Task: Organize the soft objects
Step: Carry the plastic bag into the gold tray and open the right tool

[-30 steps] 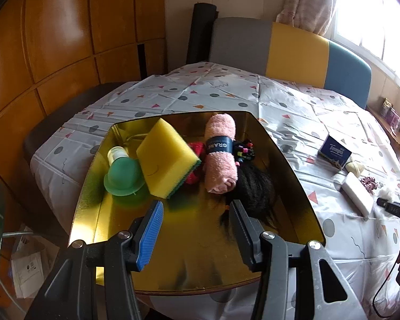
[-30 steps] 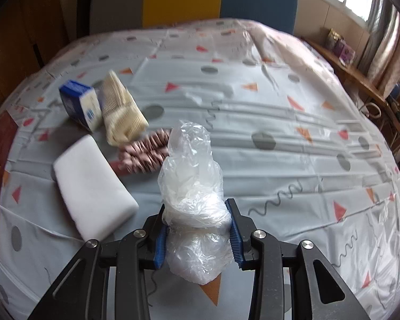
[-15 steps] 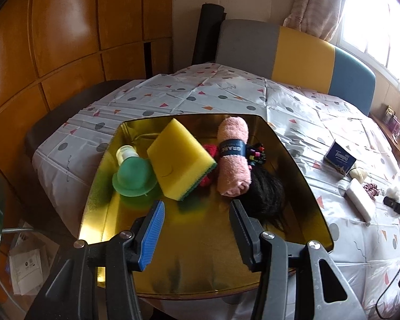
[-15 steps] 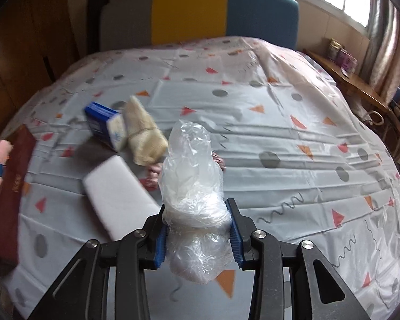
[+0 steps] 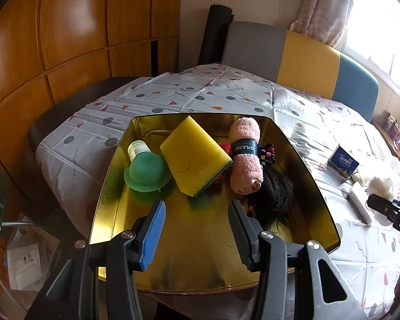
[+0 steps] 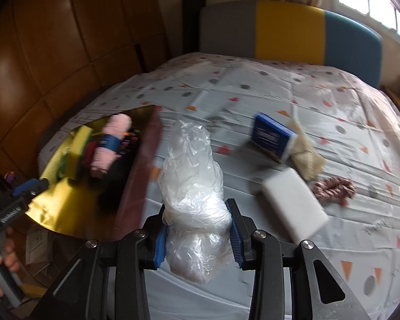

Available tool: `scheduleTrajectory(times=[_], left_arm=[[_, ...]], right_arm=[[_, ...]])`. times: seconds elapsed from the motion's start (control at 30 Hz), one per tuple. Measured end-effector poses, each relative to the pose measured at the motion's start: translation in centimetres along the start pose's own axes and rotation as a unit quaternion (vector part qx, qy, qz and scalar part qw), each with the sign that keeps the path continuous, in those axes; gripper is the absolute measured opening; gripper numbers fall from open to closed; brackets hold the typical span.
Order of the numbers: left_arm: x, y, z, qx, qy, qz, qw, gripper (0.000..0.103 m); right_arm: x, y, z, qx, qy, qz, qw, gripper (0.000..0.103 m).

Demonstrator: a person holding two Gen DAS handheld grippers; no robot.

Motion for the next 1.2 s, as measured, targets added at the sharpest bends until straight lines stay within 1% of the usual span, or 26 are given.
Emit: scheduleTrajectory(times=[0.03, 0.27, 0.43, 0.53, 0.63, 0.73, 0.8, 0.83, 0.87, 0.9, 1.0, 1.2], left_arm=[[-0.1, -0.1, 0.0, -0.002, 0.001, 0.002, 1.0, 0.046], [-1.7, -0.2, -0.1, -0.002, 0.011, 0.016, 0.9998, 0.046], [-3.0, -0.3, -0.1, -0.001, 0.02, 0.028, 0.9994, 0.046], [-3.5, -0.3, -0.2, -0.002, 0.024, 0.032, 0.9992, 0.046], [-3.7, -0.4, -0.2, -0.003, 0.023, 0.034, 0.9992, 0.046], [-3.7, -0.6, -0.2, -0.005, 0.021, 0.032, 0.9993, 0.046], [-3.7, -0.7, -0.3, -0.007, 0.021, 0.032, 0.9992, 0.046], [-3.7, -0.7, -0.4, -0.009, 0.02, 0.033, 0.9992, 0.046], [-3.6, -0.8, -0.5, -0.011, 0.018, 0.032, 0.9993, 0.046], [-3.5, -0.9, -0.5, -0.011, 0.018, 0.031, 0.9993, 0.046], [-3.3, -1.1, -0.5, -0.013, 0.016, 0.027, 0.9994, 0.046], [-2.9, -1.0, -0.3, -0.01, 0.013, 0.021, 0.9996, 0.046]], right_arm=[[-1.1, 0.3, 0.0, 0.004, 0.008, 0.007, 1.0, 0.039], [-7.3, 1.3, -0.2, 0.01, 0.057, 0.046, 0.997, 0.039], [-10.8, 0.7, -1.7, -0.006, 0.079, 0.069, 0.994, 0.039], [-12.3, 0.0, -3.0, -0.02, 0.076, 0.089, 0.993, 0.04], [-13.0, -0.8, -4.8, -0.043, 0.063, 0.107, 0.991, 0.04], [-13.1, -1.4, -6.1, -0.055, 0.047, 0.123, 0.99, 0.041], [-13.1, -1.6, -6.4, -0.058, 0.048, 0.127, 0.989, 0.042], [-13.1, -1.8, -6.6, -0.062, 0.047, 0.13, 0.989, 0.043], [-13.0, -1.9, -6.8, -0.066, 0.043, 0.133, 0.988, 0.048], [-12.9, -2.1, -6.9, -0.066, 0.038, 0.136, 0.988, 0.052], [-12.7, -2.4, -7.2, -0.07, 0.038, 0.131, 0.988, 0.056], [-12.8, -2.6, -7.0, -0.066, 0.039, 0.134, 0.988, 0.057]])
Point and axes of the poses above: each gripper's, at about its wrist camera, not at the fingertips, and z roughly against the way its jaws point, x to its right, y to its top, the point moved 7 cm from there along -z, roughly the way its jaws point, and after that the axes turned 4 degrees about x, right-handed, at the moved point
